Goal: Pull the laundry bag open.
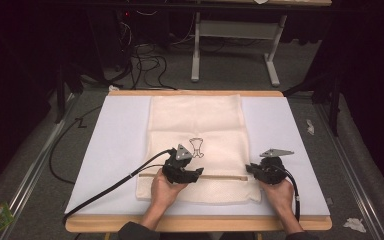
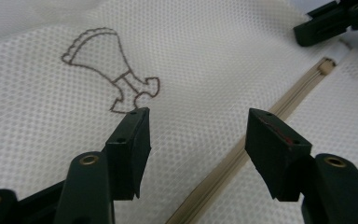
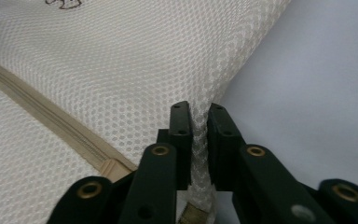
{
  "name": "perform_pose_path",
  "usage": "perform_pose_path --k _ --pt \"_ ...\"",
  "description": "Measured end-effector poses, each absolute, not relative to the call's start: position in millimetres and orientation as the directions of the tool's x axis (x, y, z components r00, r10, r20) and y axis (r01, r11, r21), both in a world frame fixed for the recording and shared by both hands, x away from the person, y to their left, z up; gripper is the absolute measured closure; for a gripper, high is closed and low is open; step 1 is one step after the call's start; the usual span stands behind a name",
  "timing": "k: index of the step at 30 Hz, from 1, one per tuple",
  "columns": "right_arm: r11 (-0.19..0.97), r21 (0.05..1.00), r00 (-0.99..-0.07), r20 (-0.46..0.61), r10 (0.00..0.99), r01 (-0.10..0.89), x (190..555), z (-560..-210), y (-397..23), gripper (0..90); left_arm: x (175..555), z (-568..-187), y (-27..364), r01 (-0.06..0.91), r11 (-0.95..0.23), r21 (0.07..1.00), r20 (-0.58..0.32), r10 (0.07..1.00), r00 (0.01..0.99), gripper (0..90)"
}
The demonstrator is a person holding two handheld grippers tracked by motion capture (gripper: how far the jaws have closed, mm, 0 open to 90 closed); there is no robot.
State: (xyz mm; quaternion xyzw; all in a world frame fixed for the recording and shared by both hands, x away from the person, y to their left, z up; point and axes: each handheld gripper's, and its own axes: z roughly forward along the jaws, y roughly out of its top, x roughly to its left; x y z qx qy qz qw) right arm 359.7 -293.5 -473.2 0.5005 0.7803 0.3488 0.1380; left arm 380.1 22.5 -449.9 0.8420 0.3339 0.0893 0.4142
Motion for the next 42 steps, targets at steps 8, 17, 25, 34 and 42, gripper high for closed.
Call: perform_pose_path --k 8,17,25,34,42 --pt "0.252 0.695 -0.489 0.163 0.857 0.673 357.1 -466.5 -297.3 88.0 379.0 -449.2 -5.9 0.467 -0.467 0.751 -0.131 0.588 0.798 41.8" --pt "0.234 0.714 -0.501 0.186 0.845 0.660 355.0 -462.8 -301.2 88.5 369.6 -450.3 -43.2 0.410 -0.508 0.757 -0.131 0.498 0.857 49.9" --pt "0.230 0.724 -0.506 0.187 0.842 0.650 354.2 -457.5 -301.6 88.6 367.0 -457.5 -59.9 0.413 -0.523 0.745 -0.178 0.441 0.880 58.0" --pt "0.232 0.734 -0.516 0.185 0.837 0.639 354.1 -451.9 -301.2 88.7 365.7 -457.3 -76.6 0.402 -0.536 0.742 -0.190 0.407 0.893 59.9" --pt "0.221 0.743 -0.519 0.194 0.832 0.632 353.6 -447.8 -301.5 88.8 365.4 -459.9 -81.5 0.422 -0.521 0.742 -0.234 0.390 0.891 62.4"
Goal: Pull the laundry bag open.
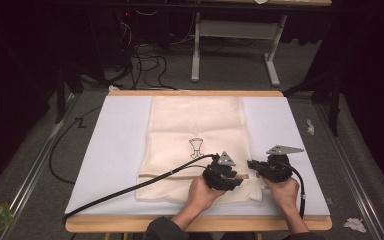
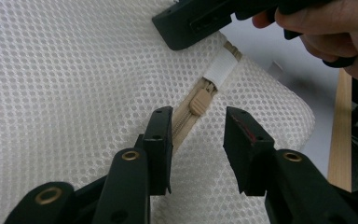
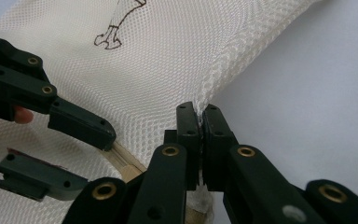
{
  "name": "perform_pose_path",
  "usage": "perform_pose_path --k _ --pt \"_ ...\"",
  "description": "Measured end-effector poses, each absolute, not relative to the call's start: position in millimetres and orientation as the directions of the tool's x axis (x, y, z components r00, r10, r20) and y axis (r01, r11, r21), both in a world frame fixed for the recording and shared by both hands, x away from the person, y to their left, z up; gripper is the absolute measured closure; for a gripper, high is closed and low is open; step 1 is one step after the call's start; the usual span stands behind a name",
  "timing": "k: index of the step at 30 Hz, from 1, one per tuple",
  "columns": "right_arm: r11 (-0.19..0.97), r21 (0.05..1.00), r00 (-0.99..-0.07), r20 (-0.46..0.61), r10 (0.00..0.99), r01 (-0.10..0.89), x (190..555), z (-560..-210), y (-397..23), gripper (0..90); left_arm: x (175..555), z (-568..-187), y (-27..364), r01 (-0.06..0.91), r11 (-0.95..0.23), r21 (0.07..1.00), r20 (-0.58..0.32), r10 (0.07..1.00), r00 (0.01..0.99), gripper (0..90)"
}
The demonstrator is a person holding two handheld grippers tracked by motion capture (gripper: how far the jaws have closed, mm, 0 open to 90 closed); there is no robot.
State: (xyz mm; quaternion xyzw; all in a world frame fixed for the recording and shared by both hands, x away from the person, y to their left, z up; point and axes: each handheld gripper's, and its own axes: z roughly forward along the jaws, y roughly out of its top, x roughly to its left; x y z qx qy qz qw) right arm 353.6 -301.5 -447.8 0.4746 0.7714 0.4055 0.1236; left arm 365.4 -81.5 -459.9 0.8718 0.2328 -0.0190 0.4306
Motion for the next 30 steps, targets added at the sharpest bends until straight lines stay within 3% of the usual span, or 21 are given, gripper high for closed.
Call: perform_pose_path --k 12,30 --pt "0.214 0.757 -0.535 0.205 0.820 0.618 352.5 -442.0 -299.2 88.8 368.9 -465.4 -94.8 0.433 -0.526 0.732 -0.245 0.390 0.888 61.0" --pt "0.212 0.761 -0.536 0.203 0.819 0.613 351.7 -442.0 -300.4 88.7 368.7 -463.1 -94.6 0.439 -0.498 0.748 -0.282 0.360 0.889 70.3"
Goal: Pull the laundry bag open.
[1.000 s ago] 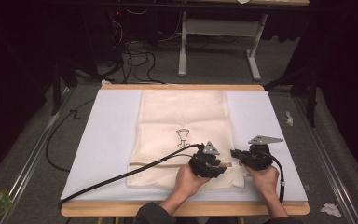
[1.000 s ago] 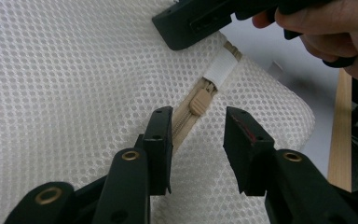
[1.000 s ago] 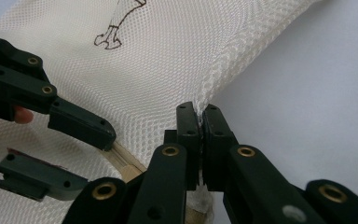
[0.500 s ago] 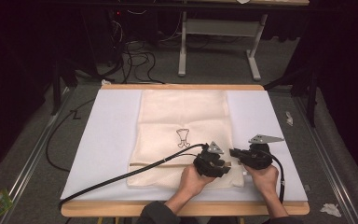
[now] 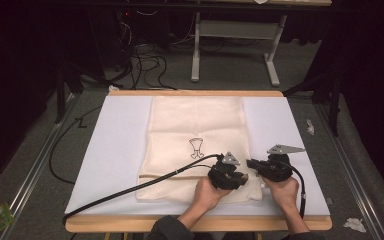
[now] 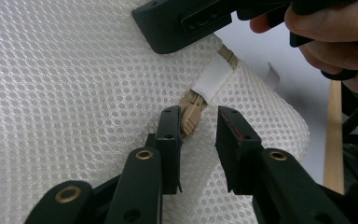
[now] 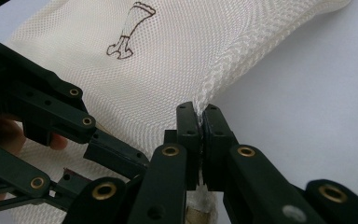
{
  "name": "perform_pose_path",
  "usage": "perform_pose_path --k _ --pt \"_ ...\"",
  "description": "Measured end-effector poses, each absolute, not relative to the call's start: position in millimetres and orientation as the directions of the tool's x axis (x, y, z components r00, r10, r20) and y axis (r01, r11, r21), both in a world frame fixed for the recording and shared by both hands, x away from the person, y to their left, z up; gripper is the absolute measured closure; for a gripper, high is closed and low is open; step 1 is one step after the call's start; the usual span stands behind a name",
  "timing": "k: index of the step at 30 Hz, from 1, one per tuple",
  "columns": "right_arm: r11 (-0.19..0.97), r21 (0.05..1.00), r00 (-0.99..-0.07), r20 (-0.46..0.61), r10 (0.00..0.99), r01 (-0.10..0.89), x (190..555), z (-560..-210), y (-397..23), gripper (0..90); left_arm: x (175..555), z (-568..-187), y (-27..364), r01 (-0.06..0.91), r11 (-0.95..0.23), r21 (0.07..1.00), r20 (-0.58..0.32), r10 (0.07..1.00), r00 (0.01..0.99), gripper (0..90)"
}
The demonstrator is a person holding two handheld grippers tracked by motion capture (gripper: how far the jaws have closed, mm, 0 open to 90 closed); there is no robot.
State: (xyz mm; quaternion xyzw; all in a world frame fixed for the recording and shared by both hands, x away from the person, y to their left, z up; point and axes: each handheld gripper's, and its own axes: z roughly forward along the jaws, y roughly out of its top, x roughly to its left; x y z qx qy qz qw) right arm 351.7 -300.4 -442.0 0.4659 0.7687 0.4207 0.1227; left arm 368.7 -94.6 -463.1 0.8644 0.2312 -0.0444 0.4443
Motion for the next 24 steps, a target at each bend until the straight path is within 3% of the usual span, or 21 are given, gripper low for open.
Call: perform_pose_path --k 6,12,17,20,24 --pt "0.199 0.768 -0.538 0.215 0.815 0.609 351.8 -441.8 -301.8 88.7 367.8 -464.2 -95.4 0.446 -0.498 0.744 -0.285 0.368 0.885 72.8" --pt "0.200 0.764 -0.537 0.218 0.815 0.614 352.1 -443.6 -301.6 88.7 369.7 -470.7 -98.0 0.474 -0.485 0.735 -0.320 0.369 0.873 83.9" --pt "0.194 0.763 -0.534 0.224 0.816 0.617 351.5 -444.7 -301.9 88.7 369.4 -471.6 -98.7 0.481 -0.474 0.738 -0.332 0.365 0.870 83.7" --pt "0.197 0.762 -0.536 0.223 0.814 0.616 351.5 -445.5 -300.9 88.7 370.0 -472.5 -99.0 0.474 -0.469 0.745 -0.331 0.356 0.874 79.2" --pt "0.202 0.758 -0.537 0.223 0.814 0.620 352.5 -445.7 -300.8 88.7 370.8 -471.0 -97.5 0.462 -0.490 0.739 -0.305 0.367 0.879 84.9"
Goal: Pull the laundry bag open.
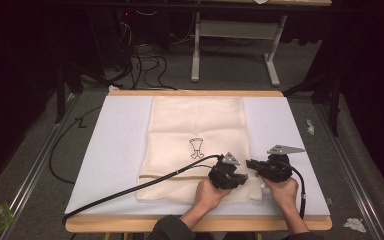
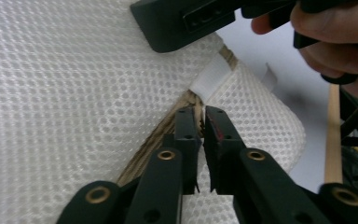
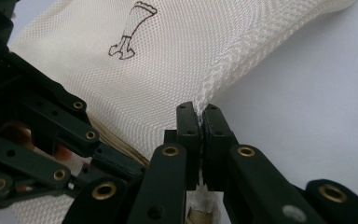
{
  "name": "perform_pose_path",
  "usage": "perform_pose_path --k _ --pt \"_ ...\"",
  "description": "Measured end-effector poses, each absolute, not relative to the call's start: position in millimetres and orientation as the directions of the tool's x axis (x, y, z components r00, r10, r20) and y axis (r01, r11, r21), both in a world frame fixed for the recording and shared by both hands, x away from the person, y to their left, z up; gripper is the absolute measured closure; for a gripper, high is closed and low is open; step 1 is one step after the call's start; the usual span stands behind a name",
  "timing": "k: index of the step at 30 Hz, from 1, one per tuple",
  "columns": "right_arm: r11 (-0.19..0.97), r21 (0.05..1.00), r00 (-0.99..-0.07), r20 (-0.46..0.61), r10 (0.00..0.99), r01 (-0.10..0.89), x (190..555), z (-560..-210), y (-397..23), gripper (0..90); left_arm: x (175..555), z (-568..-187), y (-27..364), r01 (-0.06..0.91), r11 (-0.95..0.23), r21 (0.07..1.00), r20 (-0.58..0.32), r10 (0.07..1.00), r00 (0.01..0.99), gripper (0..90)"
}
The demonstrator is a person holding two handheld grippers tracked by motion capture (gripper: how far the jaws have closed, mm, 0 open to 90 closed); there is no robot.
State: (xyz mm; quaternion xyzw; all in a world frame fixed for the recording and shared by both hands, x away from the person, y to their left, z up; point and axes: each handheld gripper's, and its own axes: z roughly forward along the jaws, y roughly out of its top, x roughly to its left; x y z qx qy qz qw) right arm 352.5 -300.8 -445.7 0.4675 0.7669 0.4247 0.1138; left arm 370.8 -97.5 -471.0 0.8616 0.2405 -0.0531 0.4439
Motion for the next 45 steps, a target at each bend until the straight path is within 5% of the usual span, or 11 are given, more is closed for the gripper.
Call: perform_pose_path --k 45 --pt "0.228 0.745 -0.547 0.212 0.810 0.627 356.7 -447.2 -303.0 88.8 377.0 -464.5 -74.0 0.483 -0.507 0.714 -0.315 0.383 0.868 86.9"
